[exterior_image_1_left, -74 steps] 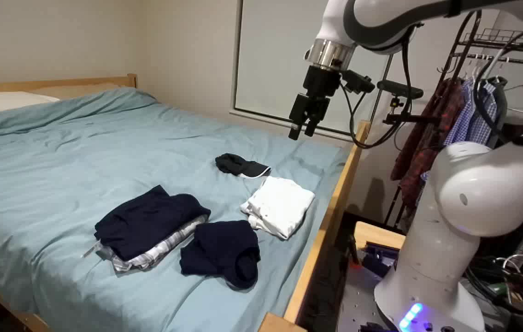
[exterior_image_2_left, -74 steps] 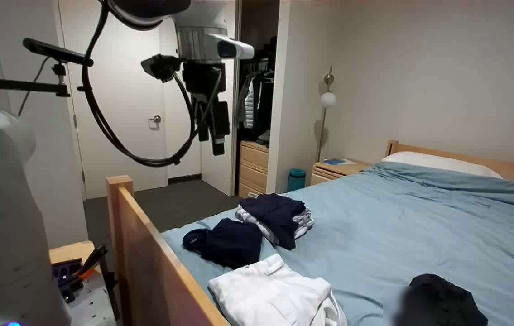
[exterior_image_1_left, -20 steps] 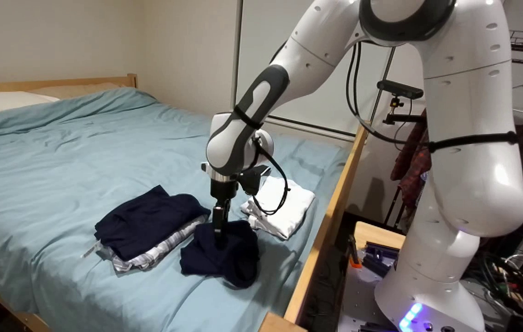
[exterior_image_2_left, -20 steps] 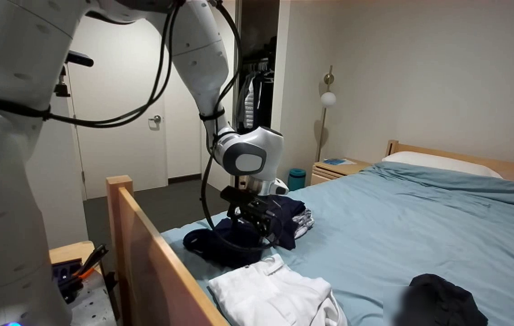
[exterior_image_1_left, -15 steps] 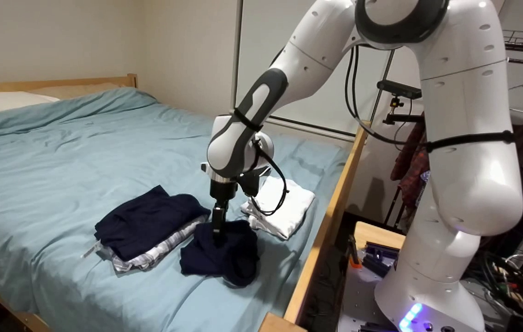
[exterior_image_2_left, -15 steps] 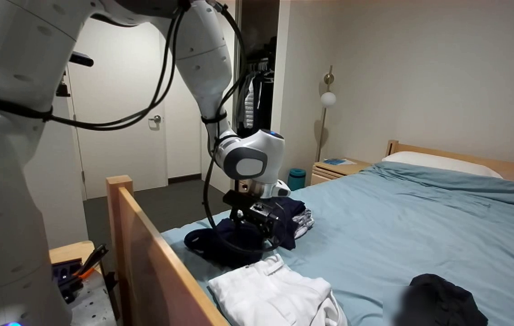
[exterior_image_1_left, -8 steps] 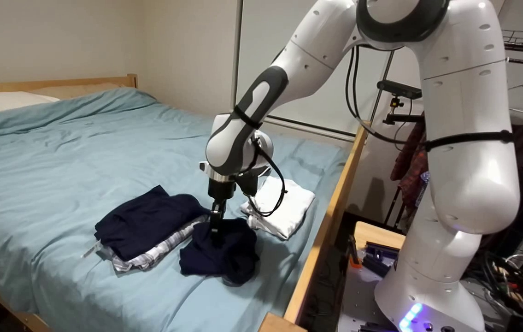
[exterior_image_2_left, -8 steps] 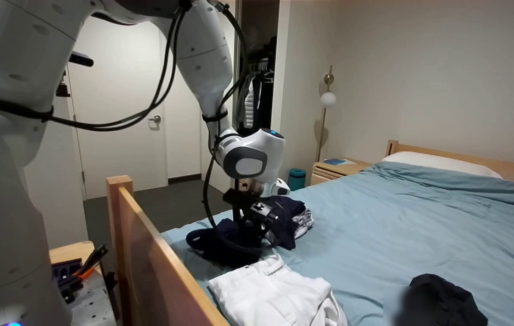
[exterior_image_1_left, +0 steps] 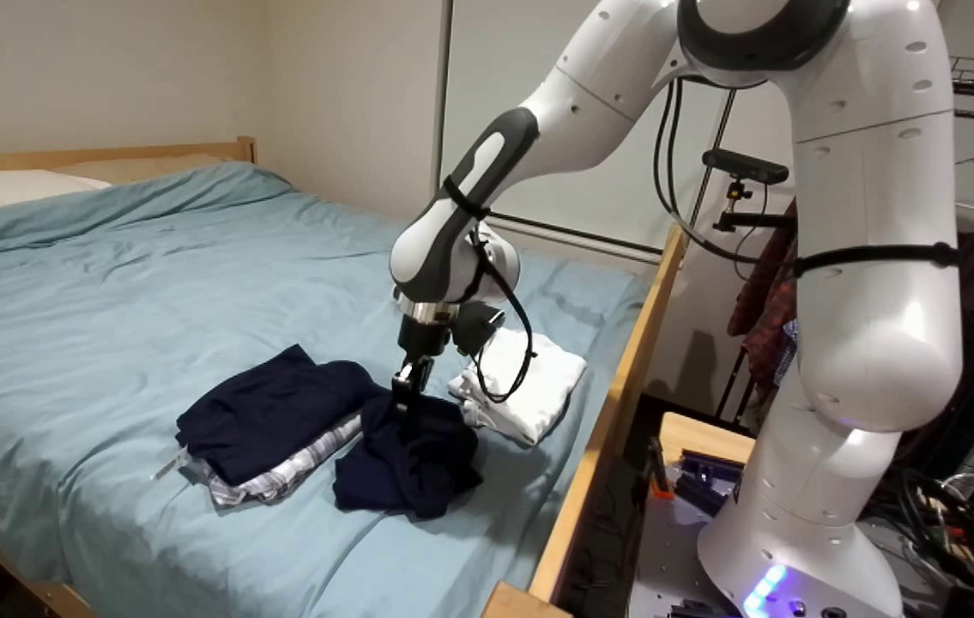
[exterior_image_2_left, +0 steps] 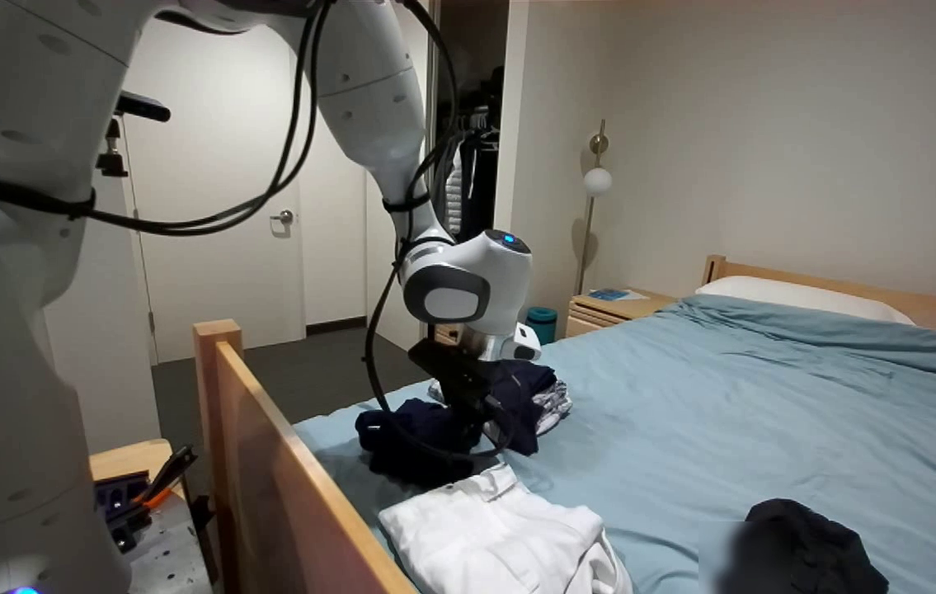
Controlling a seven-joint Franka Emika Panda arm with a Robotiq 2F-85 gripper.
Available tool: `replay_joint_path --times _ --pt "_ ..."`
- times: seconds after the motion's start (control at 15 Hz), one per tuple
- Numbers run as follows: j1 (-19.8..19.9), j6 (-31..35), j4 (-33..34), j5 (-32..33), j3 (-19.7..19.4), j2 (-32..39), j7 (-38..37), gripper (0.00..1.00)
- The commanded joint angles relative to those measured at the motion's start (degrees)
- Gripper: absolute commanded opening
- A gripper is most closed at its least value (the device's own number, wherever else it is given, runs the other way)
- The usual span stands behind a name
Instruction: Put the black shirt on the white shirt
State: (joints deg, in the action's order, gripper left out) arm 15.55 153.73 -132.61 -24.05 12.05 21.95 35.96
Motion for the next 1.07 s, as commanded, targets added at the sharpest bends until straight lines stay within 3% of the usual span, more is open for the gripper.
replay_joint_path --times 0.0,0.27,0.53,0.8,1.0 --pt "0.7 5.6 -8.3 -4.7 -0.5 -8.7 -2.3 0.08" --pt "-3.4 9.0 -15.9 -0.2 -5.5 -16.9 -12.8 0.08" --pt "-6.7 10.6 -23.5 16.3 -13.9 -25.1 -30.5 0.08" --pt "-2.7 5.8 -25.5 36.2 -17.4 -32.6 -48.5 0.08" --pt "3.3 -0.2 -23.8 47.5 -16.9 -37.6 -55.2 0.08"
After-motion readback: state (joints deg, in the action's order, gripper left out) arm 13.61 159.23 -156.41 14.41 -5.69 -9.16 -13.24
